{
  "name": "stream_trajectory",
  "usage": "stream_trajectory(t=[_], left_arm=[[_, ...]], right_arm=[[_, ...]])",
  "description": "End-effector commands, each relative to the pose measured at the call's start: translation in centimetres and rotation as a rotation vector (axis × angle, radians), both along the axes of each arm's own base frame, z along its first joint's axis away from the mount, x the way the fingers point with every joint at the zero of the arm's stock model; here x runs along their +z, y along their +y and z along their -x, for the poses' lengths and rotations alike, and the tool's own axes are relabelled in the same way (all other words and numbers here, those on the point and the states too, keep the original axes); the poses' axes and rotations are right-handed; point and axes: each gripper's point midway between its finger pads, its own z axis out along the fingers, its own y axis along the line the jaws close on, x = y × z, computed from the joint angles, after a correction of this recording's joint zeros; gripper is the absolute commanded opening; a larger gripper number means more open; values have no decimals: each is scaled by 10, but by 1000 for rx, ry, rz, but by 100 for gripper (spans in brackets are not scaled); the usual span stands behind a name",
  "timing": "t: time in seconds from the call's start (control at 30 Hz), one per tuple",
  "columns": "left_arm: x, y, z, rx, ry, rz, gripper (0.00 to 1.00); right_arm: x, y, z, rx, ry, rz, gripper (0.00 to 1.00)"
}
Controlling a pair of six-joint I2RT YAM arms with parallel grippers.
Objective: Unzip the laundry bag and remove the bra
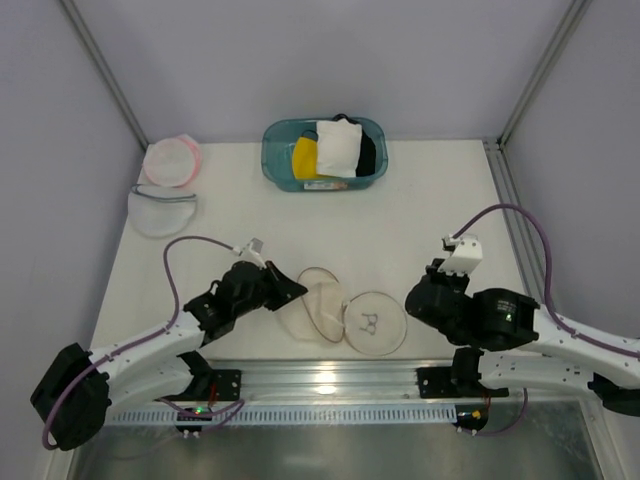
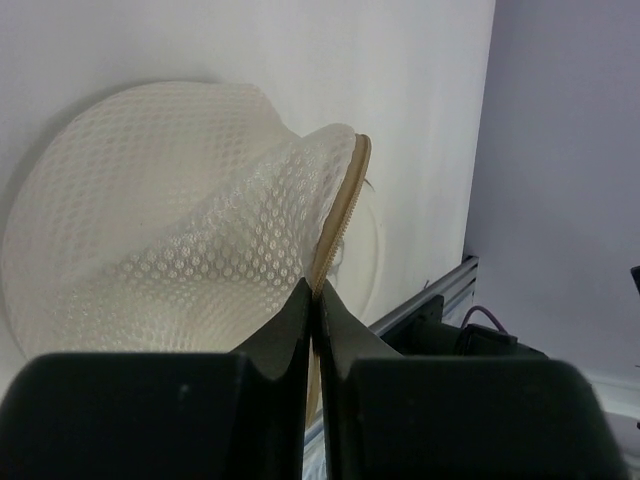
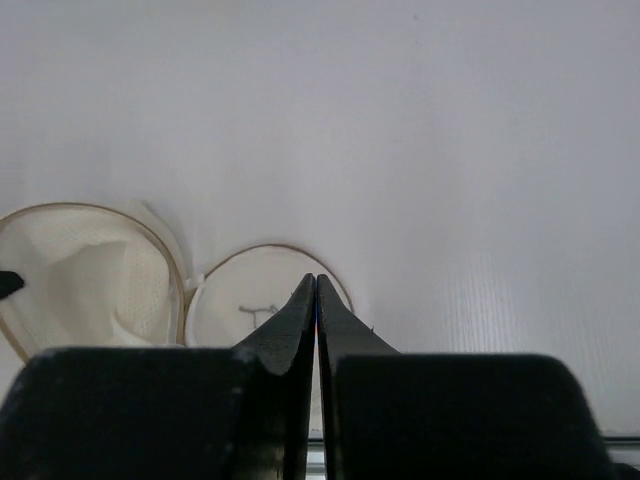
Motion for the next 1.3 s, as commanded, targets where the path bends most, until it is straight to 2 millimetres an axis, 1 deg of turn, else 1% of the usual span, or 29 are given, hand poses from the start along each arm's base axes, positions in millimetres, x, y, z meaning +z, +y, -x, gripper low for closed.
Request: stream_trajectory(t=[0.0, 0.03, 0.07, 0.1, 0.17, 0.2, 0.27, 0.3, 0.33, 0.37, 0.4, 0.43, 0.5, 0.6, 0.67, 0.9, 0.97, 1.07, 1.1, 1.13, 1.17, 1.27], left_arm=[[47, -31, -15, -62, -112, 118, 4], [46, -32, -16, -67, -107, 116, 3], [48, -34, -17, -68, -107, 114, 2], [44, -34, -16, -65, -95, 102, 0], [44, -29, -17, -39, -101, 91, 0], [43, -27, -15, -33, -98, 85, 0], [45, -19, -14, -11, -104, 74, 0], [44, -16, -11, -11, -102, 72, 0], [47, -12, -8, -6, -105, 71, 0], [47, -7, -12, 25, -115, 56, 0], [48, -5, -11, 29, -118, 57, 0], [50, -2, -9, 32, -124, 61, 0], [47, 2, -7, 40, -119, 50, 0], [44, 5, -5, 45, -109, 49, 0], [41, 6, -3, 45, -104, 49, 0], [37, 7, -2, 47, -95, 47, 0], [37, 7, -2, 49, -95, 46, 0], [40, 8, -2, 54, -103, 51, 0], [41, 9, -2, 55, -107, 52, 0], [38, 11, -1, 58, -97, 39, 0], [37, 12, 0, 59, -95, 37, 0], [35, 13, 1, 58, -92, 31, 0]], right_arm=[[34, -8, -12, -19, -97, 66, 4], [31, -6, -12, -22, -85, 66, 4], [26, -4, -11, -19, -73, 64, 31], [9, -1, -7, -9, -31, 73, 48], [-15, 5, -1, -21, 24, 32, 49], [-44, 14, 6, 7, 92, 14, 51], [-72, 24, 14, 21, 155, -33, 55], [-99, 31, 23, 42, 217, -50, 55], [-111, 34, 27, 48, 246, -56, 56], [-124, 37, 30, 39, 278, -57, 56], [-138, 39, 33, 39, 299, -60, 56], [-146, 42, 37, 47, 328, -58, 56], [-158, 47, 38, 47, 349, -39, 55], [-165, 51, 37, 50, 356, -27, 50], [-169, 52, 37, 51, 358, -25, 50], [-199, 61, 40, 70, 415, -43, 47], [-205, 60, 40, 63, 427, -22, 44], [-208, 60, 39, 55, 428, -8, 33], [-207, 59, 39, 54, 427, -6, 26], [-207, 59, 39, 51, 425, -4, 10], [-205, 58, 38, 48, 419, -6, 4], [-197, 52, 35, 29, 394, 7, 4]])
